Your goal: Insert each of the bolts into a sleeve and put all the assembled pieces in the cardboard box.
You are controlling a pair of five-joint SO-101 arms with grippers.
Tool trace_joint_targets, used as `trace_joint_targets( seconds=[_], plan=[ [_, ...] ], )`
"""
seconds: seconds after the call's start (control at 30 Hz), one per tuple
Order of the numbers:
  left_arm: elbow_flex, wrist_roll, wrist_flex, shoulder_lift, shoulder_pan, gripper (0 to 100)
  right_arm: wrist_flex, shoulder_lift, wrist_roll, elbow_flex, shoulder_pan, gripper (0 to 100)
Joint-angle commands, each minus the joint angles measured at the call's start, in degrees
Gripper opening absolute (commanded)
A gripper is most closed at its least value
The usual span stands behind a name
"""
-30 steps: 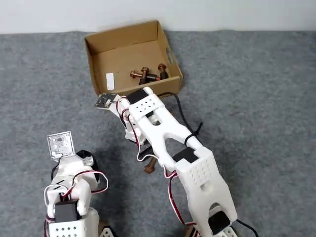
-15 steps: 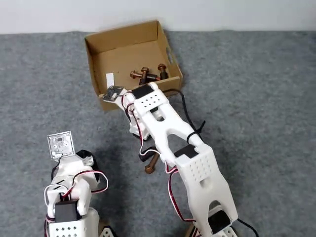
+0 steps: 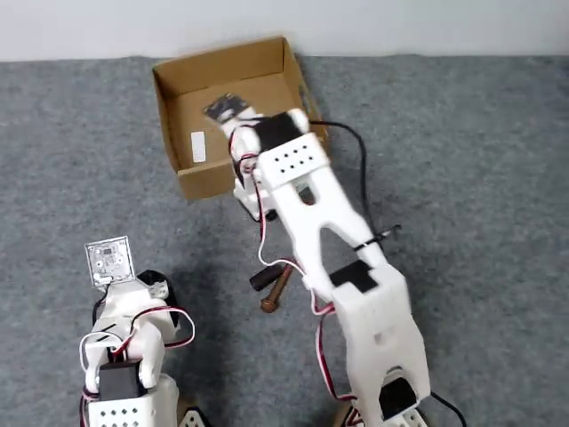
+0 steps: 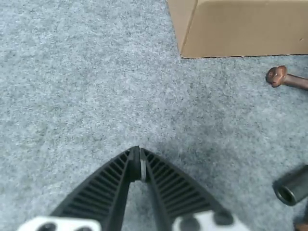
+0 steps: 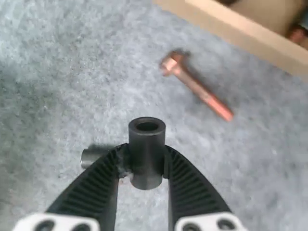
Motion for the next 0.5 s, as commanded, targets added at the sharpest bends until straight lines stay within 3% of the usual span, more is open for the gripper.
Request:
trace_joint_targets(
  seconds=[0.0, 0.27, 0.47],
  plan=[
    [-0.40, 0.18, -1.58, -0.09, -0.35, 1, 2.68, -12.97, -4.48, 5.19, 2.59, 0.8],
    [-0.40, 0.35, -0.53, -0.09, -0.09, 1, 2.42, -36.97, -21.80, 29.45, 6.29, 0.8],
    [-0.40, 0.44, 0.88, -0.09, 0.09, 1, 2.15, -57.10, -30.07, 47.30, 8.57, 0.8]
  ],
)
